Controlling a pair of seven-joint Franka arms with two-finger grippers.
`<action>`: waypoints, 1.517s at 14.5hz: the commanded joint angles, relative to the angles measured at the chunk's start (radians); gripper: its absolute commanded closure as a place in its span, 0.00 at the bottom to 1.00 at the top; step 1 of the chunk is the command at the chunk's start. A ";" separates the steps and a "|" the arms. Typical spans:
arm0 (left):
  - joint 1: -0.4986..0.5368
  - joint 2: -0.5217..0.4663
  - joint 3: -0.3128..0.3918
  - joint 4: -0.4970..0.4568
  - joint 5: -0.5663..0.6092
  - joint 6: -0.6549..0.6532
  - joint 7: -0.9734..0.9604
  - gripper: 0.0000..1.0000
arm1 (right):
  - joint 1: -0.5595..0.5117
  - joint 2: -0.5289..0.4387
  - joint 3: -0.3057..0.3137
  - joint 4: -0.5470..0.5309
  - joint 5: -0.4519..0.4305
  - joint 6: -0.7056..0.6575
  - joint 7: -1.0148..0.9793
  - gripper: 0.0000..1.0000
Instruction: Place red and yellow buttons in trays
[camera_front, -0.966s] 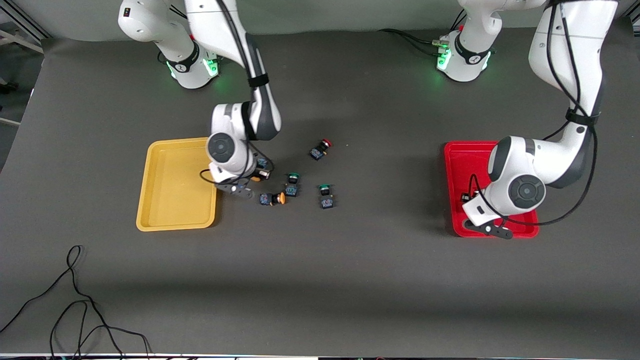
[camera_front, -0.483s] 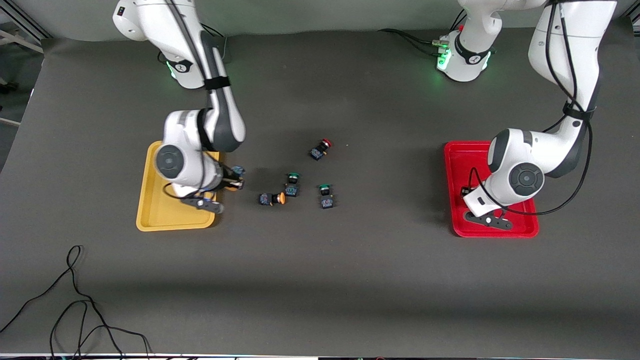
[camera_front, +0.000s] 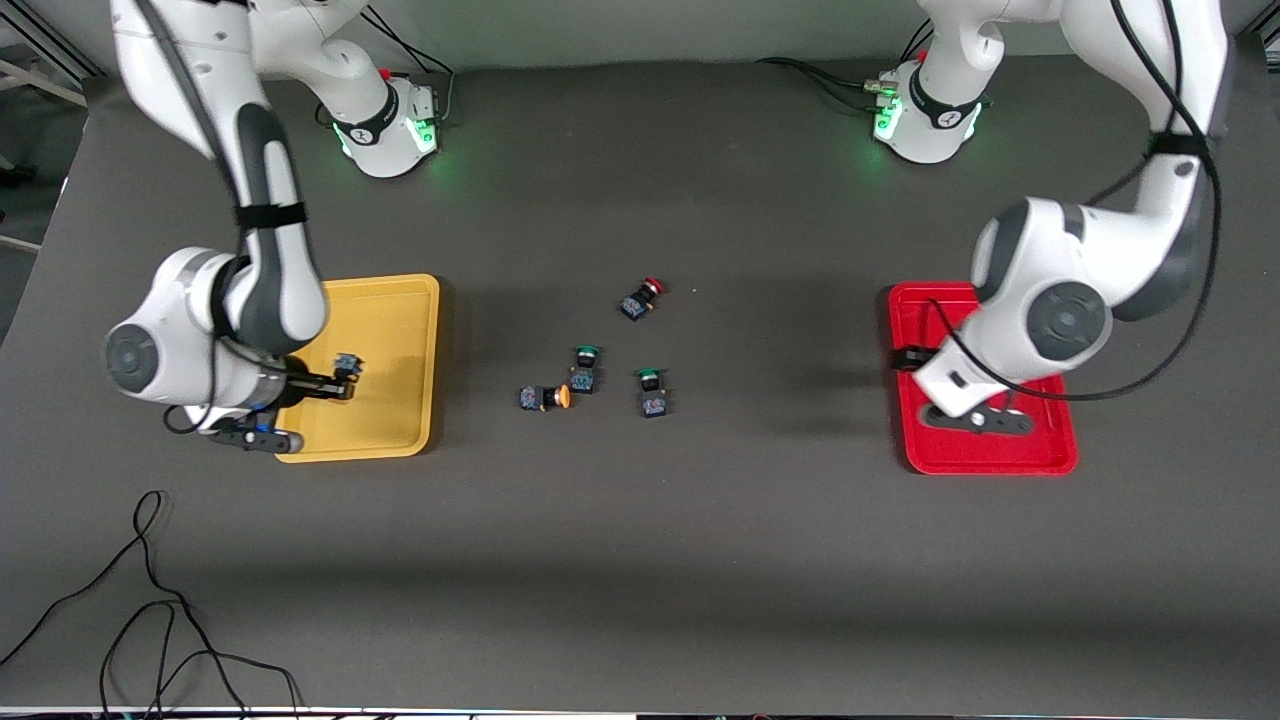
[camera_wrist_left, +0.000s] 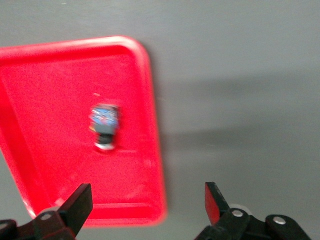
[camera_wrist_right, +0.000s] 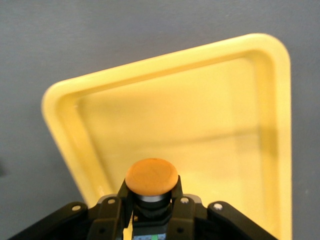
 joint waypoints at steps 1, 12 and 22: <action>-0.120 0.015 -0.024 0.086 -0.072 -0.069 -0.254 0.00 | -0.119 -0.004 0.149 -0.003 -0.026 0.069 -0.022 1.00; -0.499 0.260 -0.135 0.101 0.163 0.401 -0.732 0.01 | -0.248 0.000 0.443 0.280 -0.092 -0.024 0.436 0.00; -0.597 0.409 -0.129 0.092 0.241 0.566 -0.756 0.09 | -0.241 0.169 0.728 0.284 -0.080 0.192 1.441 0.00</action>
